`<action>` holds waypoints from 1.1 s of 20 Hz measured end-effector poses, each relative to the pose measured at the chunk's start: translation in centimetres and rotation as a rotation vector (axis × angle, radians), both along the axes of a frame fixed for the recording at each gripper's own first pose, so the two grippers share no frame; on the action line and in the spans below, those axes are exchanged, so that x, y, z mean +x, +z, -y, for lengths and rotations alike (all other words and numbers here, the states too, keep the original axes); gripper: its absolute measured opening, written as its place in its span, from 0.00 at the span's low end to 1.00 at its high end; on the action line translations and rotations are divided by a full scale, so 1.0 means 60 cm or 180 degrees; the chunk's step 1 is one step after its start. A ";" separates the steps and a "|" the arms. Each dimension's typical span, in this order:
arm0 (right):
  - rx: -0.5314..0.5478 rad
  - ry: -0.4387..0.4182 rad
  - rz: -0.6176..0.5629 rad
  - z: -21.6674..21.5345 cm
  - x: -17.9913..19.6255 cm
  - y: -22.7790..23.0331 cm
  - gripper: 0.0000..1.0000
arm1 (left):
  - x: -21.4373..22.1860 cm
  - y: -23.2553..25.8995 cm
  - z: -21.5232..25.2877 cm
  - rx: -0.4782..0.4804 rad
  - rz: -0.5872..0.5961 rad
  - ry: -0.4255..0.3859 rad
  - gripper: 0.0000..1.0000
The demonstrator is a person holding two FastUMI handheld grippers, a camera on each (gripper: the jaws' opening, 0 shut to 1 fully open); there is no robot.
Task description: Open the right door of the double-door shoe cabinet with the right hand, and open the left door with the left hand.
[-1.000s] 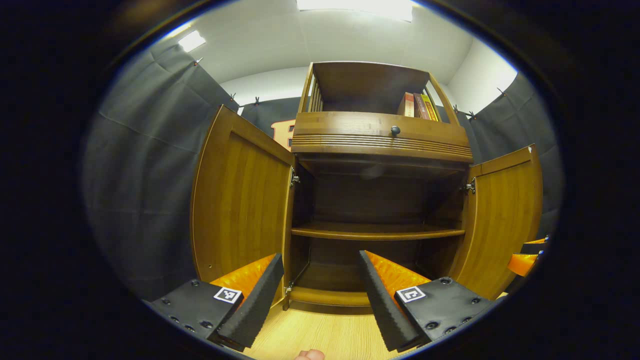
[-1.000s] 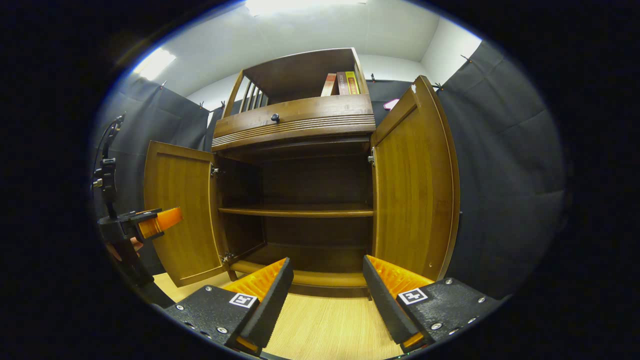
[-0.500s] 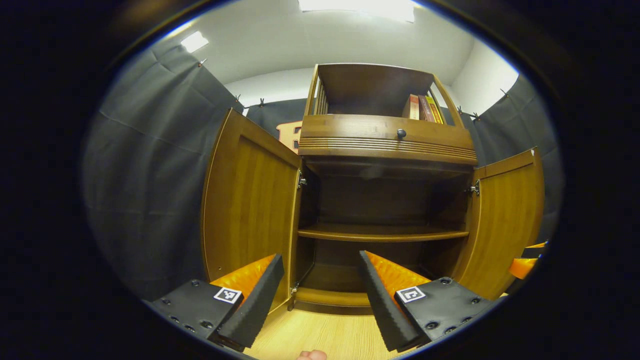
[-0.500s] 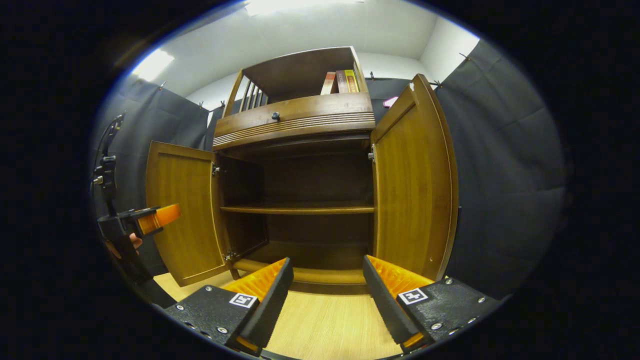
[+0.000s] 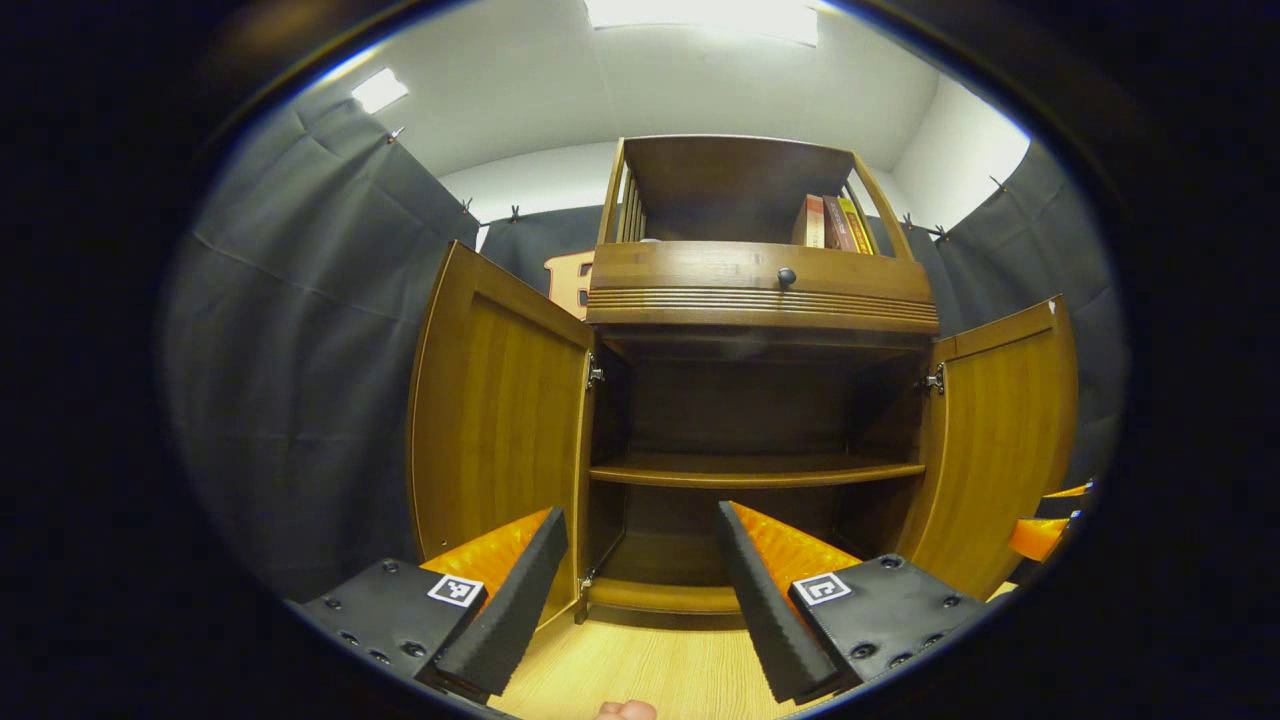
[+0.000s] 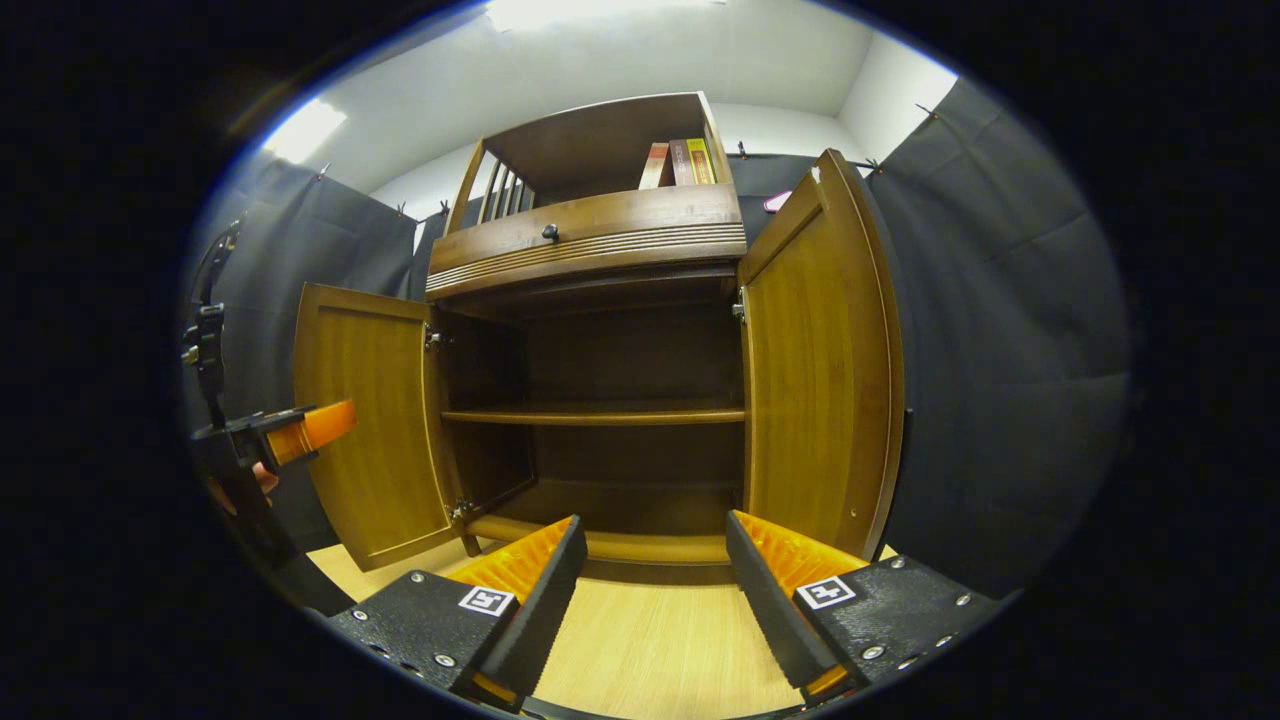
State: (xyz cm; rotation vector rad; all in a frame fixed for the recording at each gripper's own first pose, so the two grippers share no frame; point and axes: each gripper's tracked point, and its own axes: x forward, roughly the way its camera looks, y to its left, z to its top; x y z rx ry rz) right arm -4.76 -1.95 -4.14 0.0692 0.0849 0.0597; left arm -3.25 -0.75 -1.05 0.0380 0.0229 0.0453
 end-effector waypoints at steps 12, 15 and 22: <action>0.0159 0.0060 0.0094 -0.019 -0.003 0.028 0.87 | -0.008 0.001 -0.002 -0.0067 -0.0018 0.0010 0.95; 0.0164 0.0082 0.0150 -0.023 -0.010 0.038 0.87 | -0.013 0.004 -0.002 -0.0083 0.0015 -0.0001 0.95; 0.0134 0.0084 0.0171 -0.026 -0.019 0.036 0.87 | -0.009 0.014 -0.007 -0.0093 0.0079 -0.0043 0.95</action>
